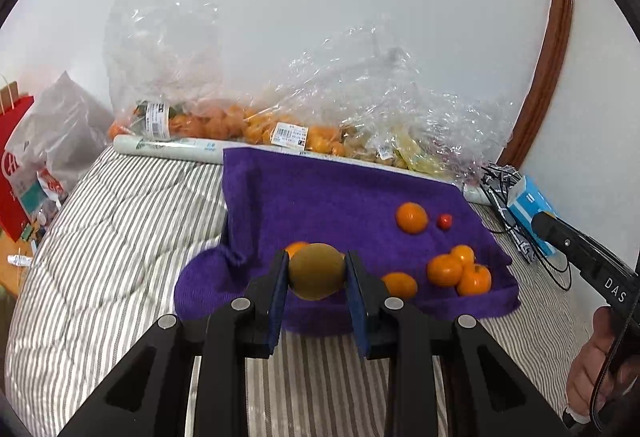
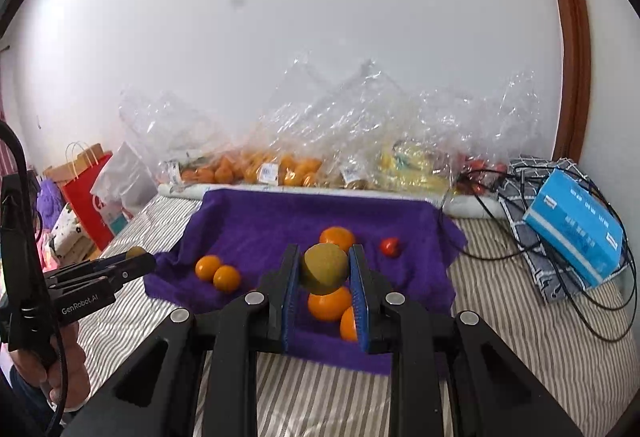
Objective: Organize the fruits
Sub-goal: 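Carry both held yellow-green fruits onto the purple towel with both grippers, then open the left gripper on the towel while the right gripper releases its fruit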
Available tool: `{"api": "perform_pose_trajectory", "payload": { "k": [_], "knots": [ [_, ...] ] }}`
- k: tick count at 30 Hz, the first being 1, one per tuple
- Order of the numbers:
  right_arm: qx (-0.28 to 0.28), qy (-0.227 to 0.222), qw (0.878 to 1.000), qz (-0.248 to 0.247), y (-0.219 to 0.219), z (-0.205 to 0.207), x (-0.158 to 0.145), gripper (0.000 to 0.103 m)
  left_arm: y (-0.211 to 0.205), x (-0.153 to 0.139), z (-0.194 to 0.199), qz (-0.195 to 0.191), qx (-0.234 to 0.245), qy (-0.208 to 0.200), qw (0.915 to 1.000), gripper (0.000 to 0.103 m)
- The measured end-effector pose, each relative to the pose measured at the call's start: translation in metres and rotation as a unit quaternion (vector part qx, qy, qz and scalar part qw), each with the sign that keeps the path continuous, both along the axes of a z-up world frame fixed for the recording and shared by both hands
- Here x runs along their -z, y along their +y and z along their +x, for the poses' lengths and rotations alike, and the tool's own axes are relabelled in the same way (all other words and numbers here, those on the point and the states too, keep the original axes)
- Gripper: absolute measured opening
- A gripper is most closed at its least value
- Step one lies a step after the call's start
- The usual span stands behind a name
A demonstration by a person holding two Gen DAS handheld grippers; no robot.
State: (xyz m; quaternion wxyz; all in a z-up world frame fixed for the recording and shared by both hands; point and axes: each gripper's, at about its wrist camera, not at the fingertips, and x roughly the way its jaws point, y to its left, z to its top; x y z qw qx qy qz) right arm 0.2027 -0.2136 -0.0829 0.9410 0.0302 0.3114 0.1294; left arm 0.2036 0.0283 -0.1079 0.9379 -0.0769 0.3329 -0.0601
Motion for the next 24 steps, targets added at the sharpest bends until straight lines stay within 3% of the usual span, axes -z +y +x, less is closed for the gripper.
{"api": "perform_pose_trajectory", "payload": {
  "k": [6,15,24],
  "knots": [
    [0.002,-0.006,1.0,-0.001,0.0,0.016,-0.001,0.024,-0.009,-0.01,0.016,0.017,0.002,-0.008,0.9998,0.027],
    [0.001,-0.009,1.0,0.013,-0.001,0.044,-0.003,0.024,-0.011,-0.017,0.045,0.004,-0.003,-0.01,0.9999,0.027],
    [0.01,0.032,0.999,0.022,-0.012,0.068,0.03,0.024,-0.018,0.015,0.074,-0.001,0.0,0.004,1.0,0.027]
  ]
}}
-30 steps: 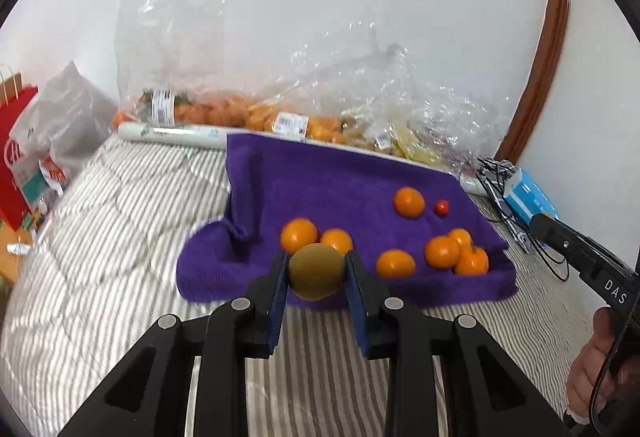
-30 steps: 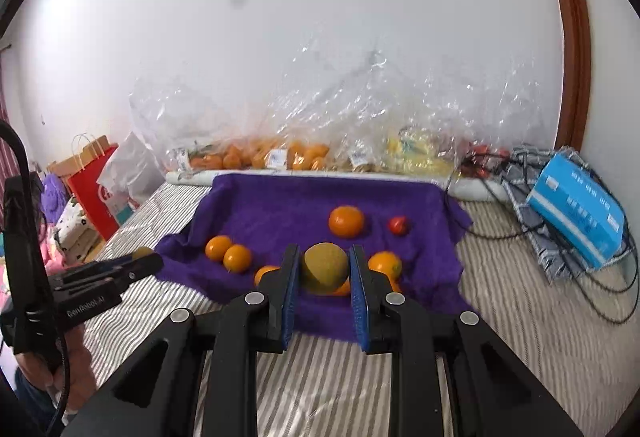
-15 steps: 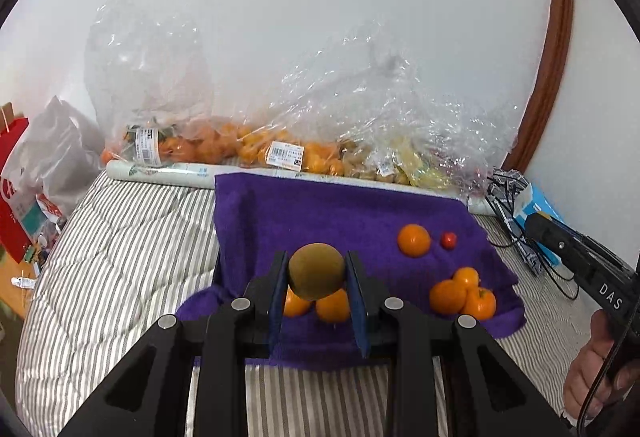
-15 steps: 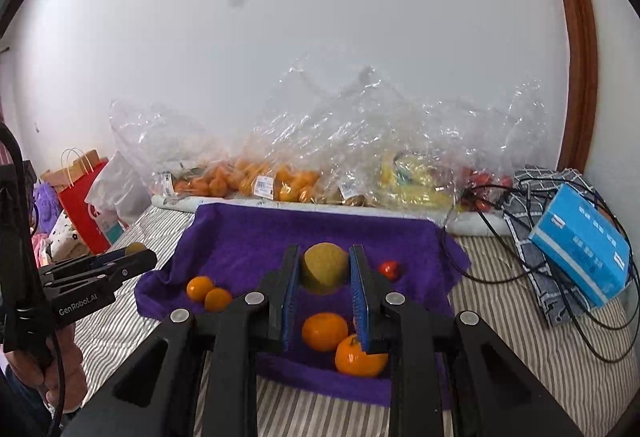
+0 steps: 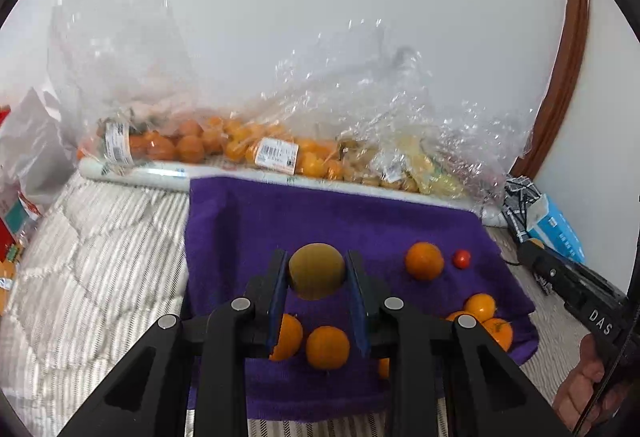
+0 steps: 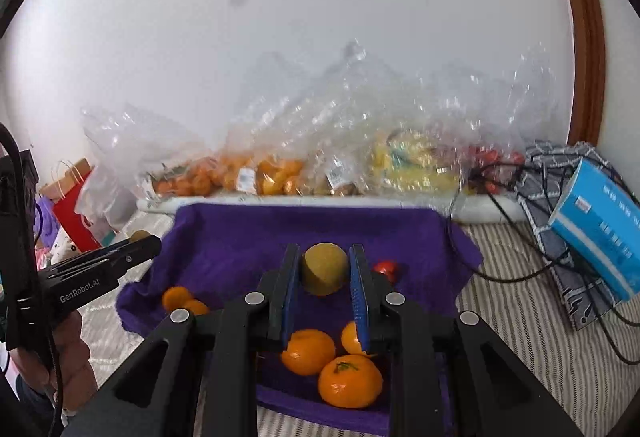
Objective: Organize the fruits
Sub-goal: 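Open the left gripper on the towel while the right gripper releases its fruit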
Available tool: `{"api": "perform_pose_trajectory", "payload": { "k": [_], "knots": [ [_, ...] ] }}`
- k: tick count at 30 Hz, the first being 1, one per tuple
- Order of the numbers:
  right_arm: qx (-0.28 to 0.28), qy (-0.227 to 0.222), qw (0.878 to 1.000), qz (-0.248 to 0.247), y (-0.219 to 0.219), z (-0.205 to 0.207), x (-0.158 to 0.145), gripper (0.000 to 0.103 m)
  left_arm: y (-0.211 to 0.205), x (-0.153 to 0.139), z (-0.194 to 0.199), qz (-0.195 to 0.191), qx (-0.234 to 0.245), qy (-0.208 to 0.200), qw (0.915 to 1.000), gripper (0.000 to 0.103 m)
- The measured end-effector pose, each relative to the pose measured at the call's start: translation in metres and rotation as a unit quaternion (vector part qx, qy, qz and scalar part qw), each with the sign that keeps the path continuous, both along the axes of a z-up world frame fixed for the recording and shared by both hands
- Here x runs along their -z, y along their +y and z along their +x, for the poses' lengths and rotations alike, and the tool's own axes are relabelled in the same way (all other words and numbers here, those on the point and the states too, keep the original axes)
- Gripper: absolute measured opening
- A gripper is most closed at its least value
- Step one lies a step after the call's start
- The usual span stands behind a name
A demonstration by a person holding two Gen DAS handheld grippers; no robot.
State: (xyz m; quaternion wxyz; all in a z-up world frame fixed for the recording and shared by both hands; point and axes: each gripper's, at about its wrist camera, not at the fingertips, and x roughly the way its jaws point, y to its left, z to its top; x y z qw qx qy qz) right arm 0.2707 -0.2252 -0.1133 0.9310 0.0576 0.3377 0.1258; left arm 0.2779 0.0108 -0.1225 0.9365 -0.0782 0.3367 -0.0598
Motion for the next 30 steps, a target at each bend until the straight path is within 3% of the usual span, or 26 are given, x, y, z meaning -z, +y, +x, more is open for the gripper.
{"api": "perform_pose_trajectory", "payload": {
  "k": [13,30],
  "knots": [
    [-0.001,0.041,0.999,-0.022,0.006,0.019,0.043,0.024,0.005,0.031,0.012,-0.009,0.001,0.018,0.9998,0.027],
    [-0.008,0.052,0.998,-0.039,0.018,0.023,0.061,0.024,0.002,0.043,0.019,-0.02,0.007,0.03,0.9993,0.027]
  ]
}}
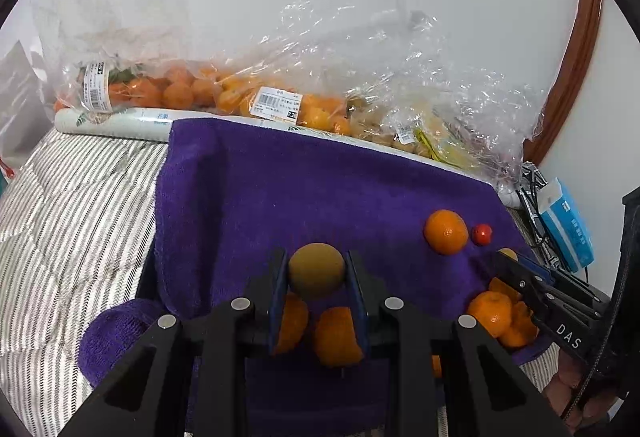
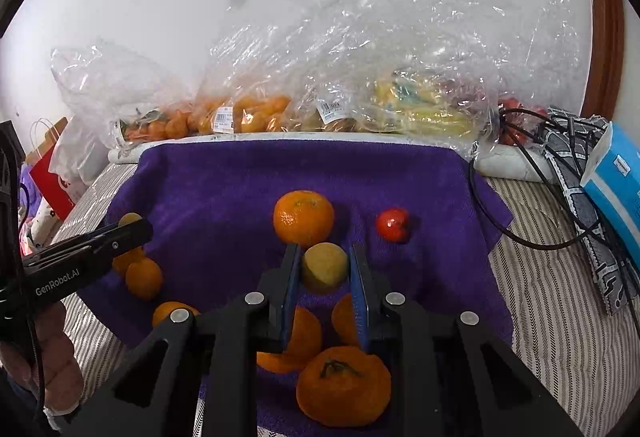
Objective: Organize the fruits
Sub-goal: 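Open the left gripper on the towel while the right gripper releases its fruit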
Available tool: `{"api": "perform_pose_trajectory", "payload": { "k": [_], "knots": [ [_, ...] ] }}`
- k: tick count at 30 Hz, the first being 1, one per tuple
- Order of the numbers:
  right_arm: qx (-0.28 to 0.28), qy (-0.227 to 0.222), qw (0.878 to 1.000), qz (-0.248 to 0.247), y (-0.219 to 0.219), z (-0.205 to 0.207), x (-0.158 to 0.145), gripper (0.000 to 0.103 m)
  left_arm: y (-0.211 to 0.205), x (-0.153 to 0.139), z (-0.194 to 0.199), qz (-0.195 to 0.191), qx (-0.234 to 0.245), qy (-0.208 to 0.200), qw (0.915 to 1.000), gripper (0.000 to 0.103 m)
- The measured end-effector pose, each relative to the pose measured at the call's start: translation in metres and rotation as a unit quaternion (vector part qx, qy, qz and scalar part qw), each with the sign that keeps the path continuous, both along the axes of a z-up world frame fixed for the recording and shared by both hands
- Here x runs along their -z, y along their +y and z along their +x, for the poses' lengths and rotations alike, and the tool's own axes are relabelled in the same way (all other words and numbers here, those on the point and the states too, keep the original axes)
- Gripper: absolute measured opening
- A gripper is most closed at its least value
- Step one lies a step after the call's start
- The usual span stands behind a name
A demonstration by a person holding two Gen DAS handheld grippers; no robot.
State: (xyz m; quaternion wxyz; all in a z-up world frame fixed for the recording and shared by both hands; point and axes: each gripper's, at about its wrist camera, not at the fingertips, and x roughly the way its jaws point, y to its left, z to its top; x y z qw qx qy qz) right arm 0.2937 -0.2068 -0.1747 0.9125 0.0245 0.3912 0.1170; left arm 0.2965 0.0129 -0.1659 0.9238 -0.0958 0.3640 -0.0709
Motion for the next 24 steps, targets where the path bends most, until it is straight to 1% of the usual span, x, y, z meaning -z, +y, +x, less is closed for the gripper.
{"api": "perform_pose_trajectory", "payload": {
  "k": [4,7,11,13,14,15,17,19,20,21,23,24],
  "knots": [
    [0.005,-0.005,1.0,-0.017,0.003,0.0,0.004,0.024,0.002,0.0,0.0,-0.01,-0.001,0.001,1.0,0.027],
    [0.003,-0.013,0.999,-0.032,0.006,-0.002,0.004,0.024,0.002,0.0,-0.001,-0.01,-0.001,-0.001,0.9999,0.027],
    [-0.003,-0.017,0.999,-0.036,0.009,-0.004,0.004,0.024,0.003,0.0,-0.001,-0.011,-0.005,0.0,0.9999,0.027],
    [-0.004,-0.018,0.999,-0.038,0.01,-0.005,0.004,0.029,0.004,-0.001,-0.001,-0.015,-0.009,0.002,0.9998,0.033],
    [-0.005,-0.02,0.999,-0.037,0.01,-0.005,0.004,0.035,0.005,-0.002,-0.001,-0.016,-0.011,0.003,0.9998,0.037],
    [-0.005,-0.022,0.999,-0.036,0.01,-0.006,0.003,0.039,0.005,-0.002,-0.001,-0.015,-0.012,0.004,0.9998,0.039],
    [-0.006,-0.028,0.999,-0.037,0.011,-0.008,0.001,0.042,0.006,-0.004,-0.002,-0.013,-0.016,0.003,0.9998,0.039],
    [-0.003,-0.037,0.998,-0.043,0.012,-0.011,-0.001,0.045,0.005,-0.005,-0.004,-0.007,-0.019,0.003,0.9998,0.041],
    [-0.002,-0.041,0.998,-0.045,0.012,-0.013,-0.003,0.048,0.004,-0.007,-0.005,-0.001,-0.021,0.002,0.9998,0.042],
    [-0.001,-0.044,0.998,-0.046,0.012,-0.014,-0.005,0.05,0.002,-0.009,-0.006,0.01,-0.024,0.003,0.9997,0.042],
    [-0.002,-0.044,0.998,-0.05,0.014,-0.018,-0.011,0.05,-0.004,-0.014,-0.01,0.044,-0.02,0.006,0.9988,0.042],
    [-0.004,-0.043,0.998,-0.048,0.014,-0.021,-0.014,0.05,-0.005,-0.017,-0.012,0.05,-0.017,0.001,0.9986,0.042]
  ]
}}
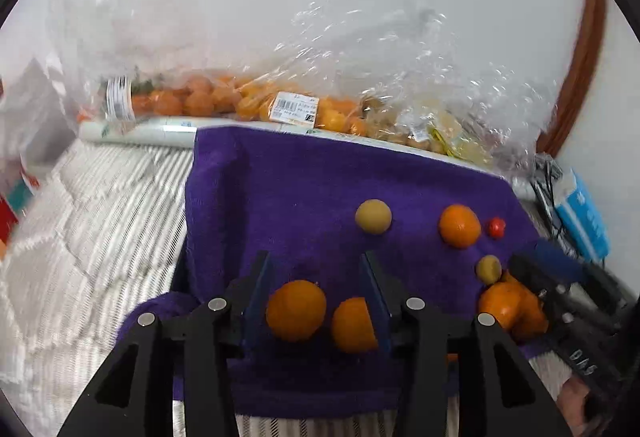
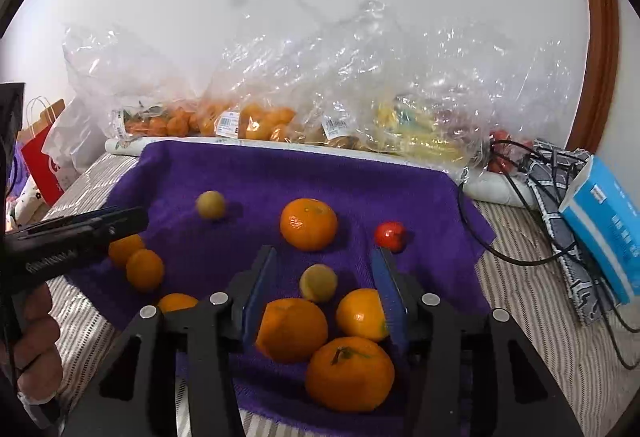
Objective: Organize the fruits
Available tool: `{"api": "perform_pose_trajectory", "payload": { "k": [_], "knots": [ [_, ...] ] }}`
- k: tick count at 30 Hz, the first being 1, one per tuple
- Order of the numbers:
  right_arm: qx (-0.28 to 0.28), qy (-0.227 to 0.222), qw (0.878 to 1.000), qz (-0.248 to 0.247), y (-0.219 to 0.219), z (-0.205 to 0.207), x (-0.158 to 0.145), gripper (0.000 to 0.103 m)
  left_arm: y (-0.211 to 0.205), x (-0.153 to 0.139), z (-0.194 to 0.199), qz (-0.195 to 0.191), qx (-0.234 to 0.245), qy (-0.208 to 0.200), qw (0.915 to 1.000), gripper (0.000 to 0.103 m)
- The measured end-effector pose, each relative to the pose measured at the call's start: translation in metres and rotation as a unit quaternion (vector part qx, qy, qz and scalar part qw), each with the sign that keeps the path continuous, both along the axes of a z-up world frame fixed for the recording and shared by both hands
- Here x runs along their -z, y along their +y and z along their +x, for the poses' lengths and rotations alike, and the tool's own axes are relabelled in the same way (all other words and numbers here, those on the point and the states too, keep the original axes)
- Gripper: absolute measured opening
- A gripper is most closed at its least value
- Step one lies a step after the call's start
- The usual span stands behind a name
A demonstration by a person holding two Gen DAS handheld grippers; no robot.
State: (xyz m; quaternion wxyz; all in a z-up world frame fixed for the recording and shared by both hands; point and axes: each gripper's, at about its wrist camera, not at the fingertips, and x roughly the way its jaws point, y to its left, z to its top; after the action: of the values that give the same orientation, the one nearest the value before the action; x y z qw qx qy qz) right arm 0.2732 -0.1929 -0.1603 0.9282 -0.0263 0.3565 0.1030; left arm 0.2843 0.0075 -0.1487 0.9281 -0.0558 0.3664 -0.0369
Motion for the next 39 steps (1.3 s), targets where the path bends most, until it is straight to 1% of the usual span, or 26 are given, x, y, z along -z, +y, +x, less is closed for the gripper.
{"api": "perform_pose_trajectory", "payload": {
  "k": [2,4,6,8,9,10,11,12,16,17,18,20,23,24,25,27,30,35,39],
  "knots": [
    [-0.008,0.0,1.0,0.007,0.001,-0.005,-0.01,0.051,-0.003,-0.01,-0.006,0.011,0.0,-0.001,0.9999,0.043],
    [0.004,0.003,1.0,0.004,0.001,-0.01,-0.021,0.051,-0.004,-0.02,-0.015,0.002,0.005,0.003,1.0,0.044],
    [0.013,0.015,1.0,0.003,0.0,-0.019,-0.033,0.051,-0.006,-0.031,-0.031,-0.009,0.009,-0.001,0.9999,0.052],
    [0.025,0.021,0.999,-0.003,0.0,-0.031,-0.045,0.051,-0.01,-0.04,-0.047,0.003,0.01,-0.003,0.9999,0.055],
    [0.03,0.022,0.999,-0.011,0.0,-0.037,-0.05,0.051,-0.013,-0.045,-0.055,0.019,0.008,-0.002,0.9998,0.055],
    [0.039,0.023,0.999,-0.023,0.001,-0.045,-0.056,0.051,-0.015,-0.05,-0.063,0.023,0.008,-0.005,0.9997,0.056],
    [0.042,0.023,0.999,-0.023,0.0,-0.052,-0.061,0.051,-0.016,-0.055,-0.071,0.019,0.013,-0.009,0.9997,0.059],
    [0.045,0.025,0.999,-0.018,-0.002,-0.059,-0.066,0.051,-0.017,-0.059,-0.079,0.014,0.017,-0.01,0.9997,0.063],
    [0.058,0.044,0.997,0.009,-0.01,-0.087,-0.082,0.051,-0.02,-0.074,-0.112,0.006,0.025,-0.016,0.9995,0.071],
    [0.065,0.04,0.997,0.007,-0.011,-0.098,-0.088,0.058,-0.022,-0.078,-0.121,0.008,0.024,-0.018,0.9995,0.074],
    [0.073,0.034,0.997,0.003,-0.013,-0.107,-0.093,0.07,-0.023,-0.08,-0.127,0.01,0.023,-0.02,0.9995,0.075],
    [0.077,0.014,0.997,0.004,-0.015,-0.128,-0.103,0.078,-0.025,-0.086,-0.142,0.016,0.015,-0.026,0.9994,0.078],
    [0.087,-0.004,0.996,0.005,-0.018,-0.155,-0.117,0.085,-0.029,-0.096,-0.165,0.034,0.005,-0.043,0.9985,0.084],
    [0.089,-0.006,0.996,0.006,-0.019,-0.162,-0.12,0.086,-0.03,-0.098,-0.17,0.034,0.002,-0.045,0.9984,0.086],
    [0.089,-0.008,0.996,0.006,-0.019,-0.17,-0.124,0.086,-0.03,-0.101,-0.178,0.03,-0.001,-0.047,0.9984,0.087],
    [0.087,-0.012,0.996,0.005,-0.02,-0.18,-0.13,0.092,-0.03,-0.106,-0.19,0.028,-0.002,-0.049,0.9984,0.088],
    [0.089,-0.012,0.996,0.005,-0.021,-0.198,-0.137,0.097,-0.032,-0.113,-0.205,0.032,-0.001,-0.053,0.9981,0.089],
    [0.092,-0.004,0.995,0.031,-0.03,-0.216,-0.145,0.097,-0.039,-0.118,-0.226,0.034,0.004,-0.051,0.9981,0.09],
    [0.098,-0.012,0.995,0.03,-0.034,-0.228,-0.154,0.097,-0.045,-0.122,-0.235,0.033,0.01,-0.052,0.9981,0.09]
  ]
}}
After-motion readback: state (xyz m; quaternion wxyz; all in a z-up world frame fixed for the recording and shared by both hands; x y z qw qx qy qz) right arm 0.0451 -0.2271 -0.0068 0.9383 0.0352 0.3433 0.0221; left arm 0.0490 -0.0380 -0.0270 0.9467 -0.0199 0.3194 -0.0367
